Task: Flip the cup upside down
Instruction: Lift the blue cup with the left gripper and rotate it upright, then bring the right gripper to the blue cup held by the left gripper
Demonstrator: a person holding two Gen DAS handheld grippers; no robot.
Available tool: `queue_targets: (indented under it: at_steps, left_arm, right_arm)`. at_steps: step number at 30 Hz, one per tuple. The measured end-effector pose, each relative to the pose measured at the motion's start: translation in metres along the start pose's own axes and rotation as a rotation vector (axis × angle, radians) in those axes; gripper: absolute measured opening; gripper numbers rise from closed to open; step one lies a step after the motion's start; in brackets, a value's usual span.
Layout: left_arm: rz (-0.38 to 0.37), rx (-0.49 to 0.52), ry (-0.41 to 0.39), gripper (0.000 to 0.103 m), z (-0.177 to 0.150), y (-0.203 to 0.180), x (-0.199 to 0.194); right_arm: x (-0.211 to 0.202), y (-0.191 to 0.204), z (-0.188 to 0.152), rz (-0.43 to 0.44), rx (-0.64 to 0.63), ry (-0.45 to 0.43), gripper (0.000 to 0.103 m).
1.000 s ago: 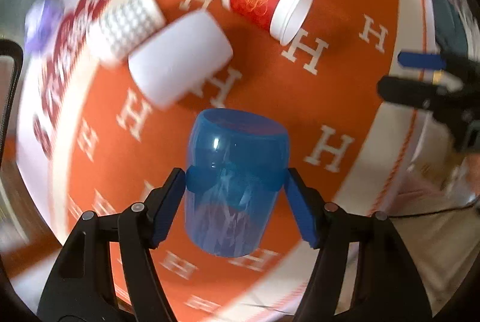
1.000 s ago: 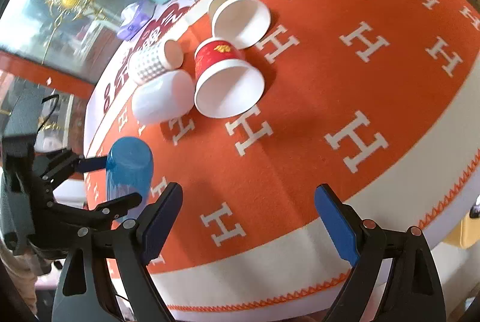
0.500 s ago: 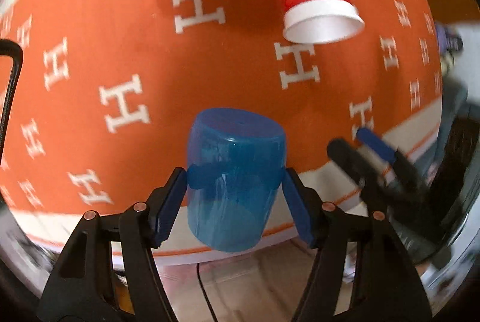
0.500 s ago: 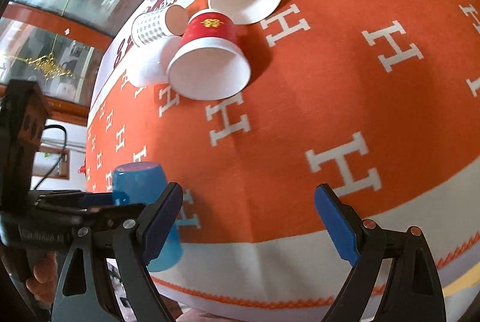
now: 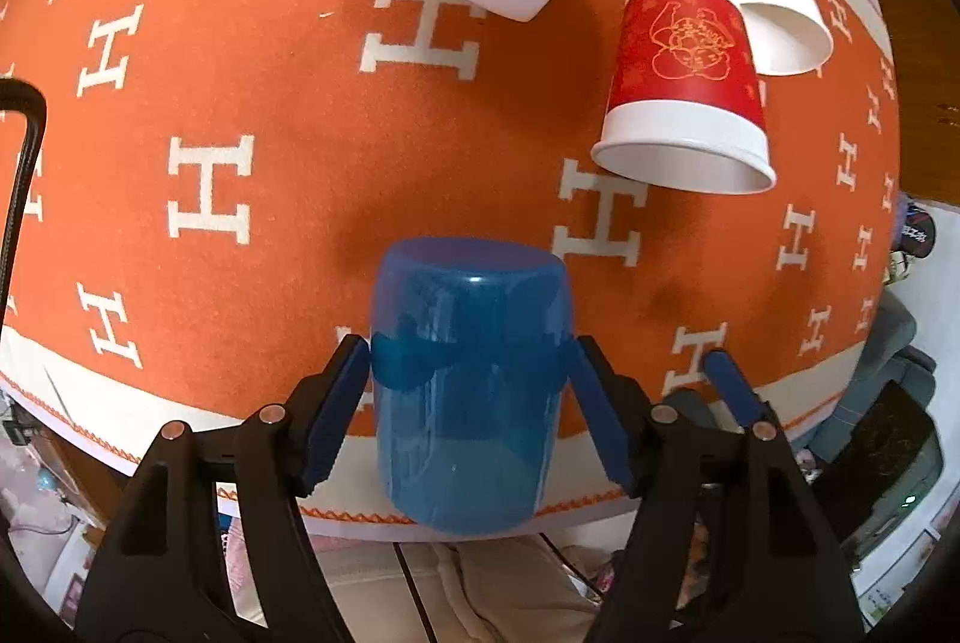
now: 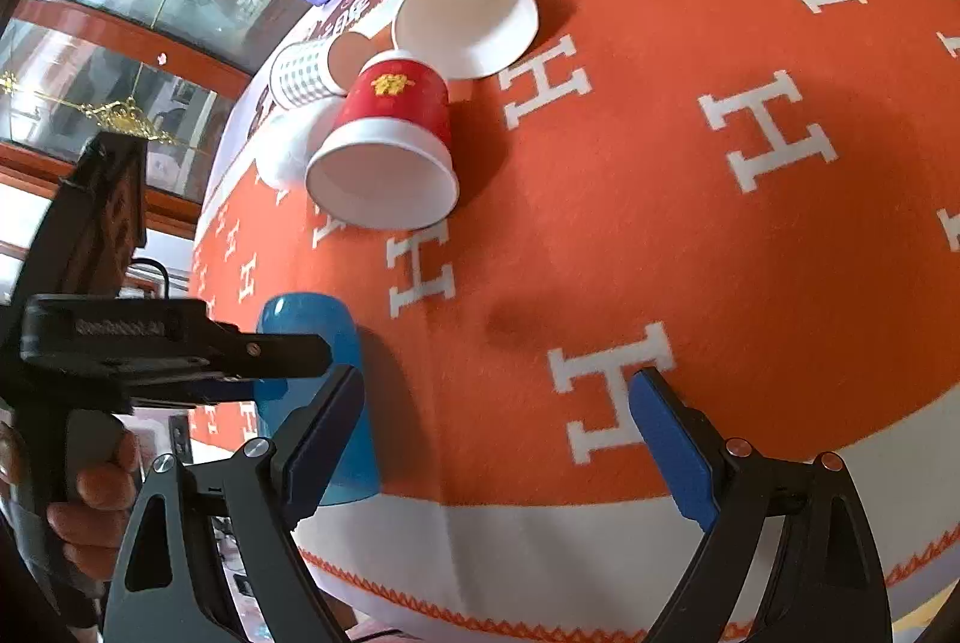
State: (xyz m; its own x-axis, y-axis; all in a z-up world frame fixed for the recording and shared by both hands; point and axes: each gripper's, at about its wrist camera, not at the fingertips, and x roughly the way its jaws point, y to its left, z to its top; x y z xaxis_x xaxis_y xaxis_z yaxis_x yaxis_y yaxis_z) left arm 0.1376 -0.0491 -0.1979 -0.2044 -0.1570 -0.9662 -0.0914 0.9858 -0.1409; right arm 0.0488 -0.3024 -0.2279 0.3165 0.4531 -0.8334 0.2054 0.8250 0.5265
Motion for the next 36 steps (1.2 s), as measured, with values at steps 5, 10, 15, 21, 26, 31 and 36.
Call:
queue_targets:
  at_steps: [5, 10, 15, 21, 26, 31, 36]
  left_arm:
    - [0.021, 0.012, 0.009, 0.070, -0.001, -0.011, 0.007]
    - [0.004, 0.030, -0.006, 0.070, -0.005, -0.013, -0.002]
    - [-0.036, 0.048, -0.042, 0.070, -0.014, -0.006, -0.025]
    - [-0.058, 0.132, -0.125, 0.070, -0.040, 0.010, -0.059]
    - [-0.018, 0.241, -0.282, 0.070, -0.064, 0.031, -0.090]
    - [-0.033, 0.304, -0.413, 0.070, -0.079, 0.050, -0.101]
    - [-0.052, 0.341, -0.461, 0.069, -0.084, 0.058, -0.090]
  right_arm:
    - [-0.005, -0.003, 0.004, 0.007, -0.007, -0.005, 0.091]
    - [-0.009, 0.007, 0.006, 0.016, -0.026, -0.004, 0.091]
    - [-0.017, 0.026, 0.003, 0.010, -0.068, 0.006, 0.091]
    - [-0.023, 0.059, -0.004, 0.027, -0.110, 0.041, 0.091]
    - [-0.017, 0.085, -0.010, -0.004, -0.118, 0.070, 0.091]
    - [-0.005, 0.095, -0.005, 0.007, -0.061, 0.117, 0.091]
    - [0.005, 0.103, 0.005, 0.010, -0.051, 0.152, 0.091]
